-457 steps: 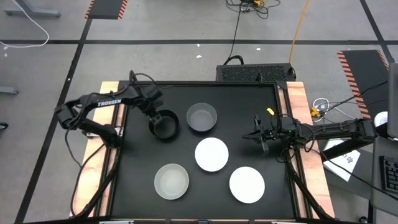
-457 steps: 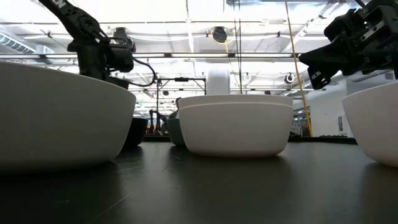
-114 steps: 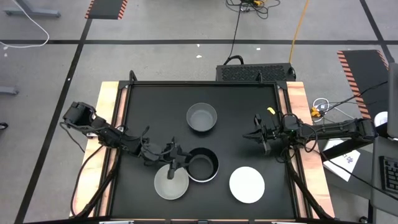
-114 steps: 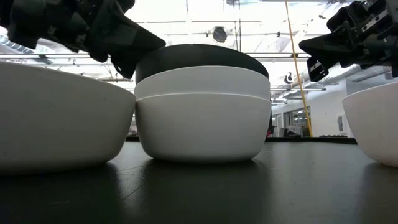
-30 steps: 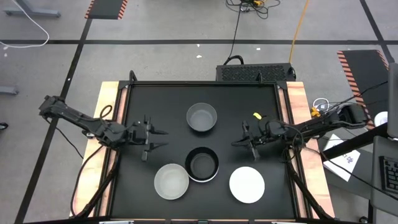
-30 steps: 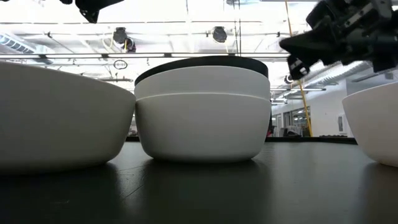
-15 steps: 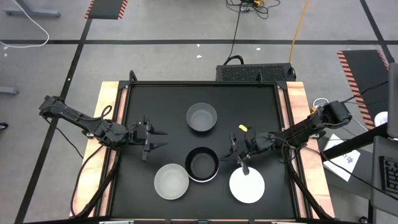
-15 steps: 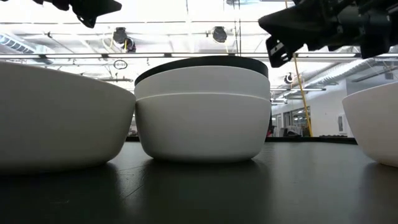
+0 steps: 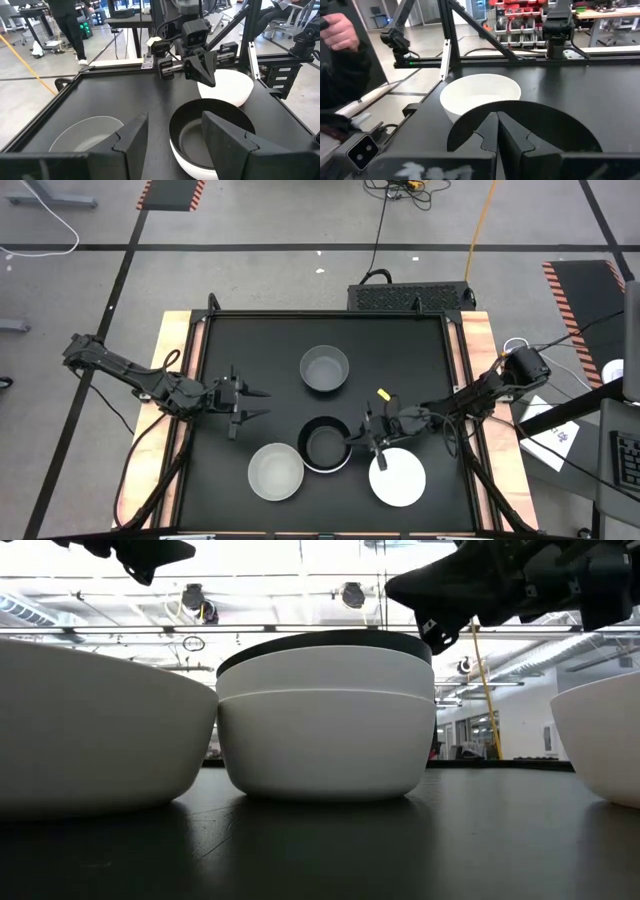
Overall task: Nest bowls inside each other
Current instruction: Stack the black bowl on the left white bowl
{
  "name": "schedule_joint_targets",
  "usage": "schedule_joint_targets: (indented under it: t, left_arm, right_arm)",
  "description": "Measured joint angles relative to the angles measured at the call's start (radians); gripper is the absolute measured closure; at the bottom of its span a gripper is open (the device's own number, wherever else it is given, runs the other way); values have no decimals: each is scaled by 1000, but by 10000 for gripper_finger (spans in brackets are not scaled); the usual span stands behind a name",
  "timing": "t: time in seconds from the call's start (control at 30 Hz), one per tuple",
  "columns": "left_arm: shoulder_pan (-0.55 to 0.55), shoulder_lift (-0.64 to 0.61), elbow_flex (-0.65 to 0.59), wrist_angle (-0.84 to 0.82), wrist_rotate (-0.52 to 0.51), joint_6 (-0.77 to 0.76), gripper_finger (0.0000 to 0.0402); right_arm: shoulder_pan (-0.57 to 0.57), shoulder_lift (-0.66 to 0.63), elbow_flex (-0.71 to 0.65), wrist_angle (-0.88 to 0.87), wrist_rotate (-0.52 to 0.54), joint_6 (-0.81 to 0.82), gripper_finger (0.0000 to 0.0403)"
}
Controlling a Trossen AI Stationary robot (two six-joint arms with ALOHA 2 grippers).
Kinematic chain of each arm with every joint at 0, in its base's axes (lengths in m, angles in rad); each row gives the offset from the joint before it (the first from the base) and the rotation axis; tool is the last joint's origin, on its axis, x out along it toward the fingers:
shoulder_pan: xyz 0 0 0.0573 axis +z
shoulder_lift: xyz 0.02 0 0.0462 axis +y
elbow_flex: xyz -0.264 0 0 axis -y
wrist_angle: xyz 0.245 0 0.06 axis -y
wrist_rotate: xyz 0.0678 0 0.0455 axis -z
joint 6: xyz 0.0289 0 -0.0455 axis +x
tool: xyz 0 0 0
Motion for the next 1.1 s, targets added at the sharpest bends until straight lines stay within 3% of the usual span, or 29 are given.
schedule_joint_targets:
  t: [0.57, 0.7, 1.1]
  left_arm:
    - [0, 1, 0, 0, 37, -24, 215]
    - [-3, 56, 0, 5, 65, -62, 215]
    - [-35, 243, -138, 410, 89, -55, 215]
  right_arm:
    - [0, 59, 0, -20, 9, 53, 403]
    - [0, 59, 0, -20, 9, 53, 403]
    - [1, 59, 0, -31, 9, 79, 403]
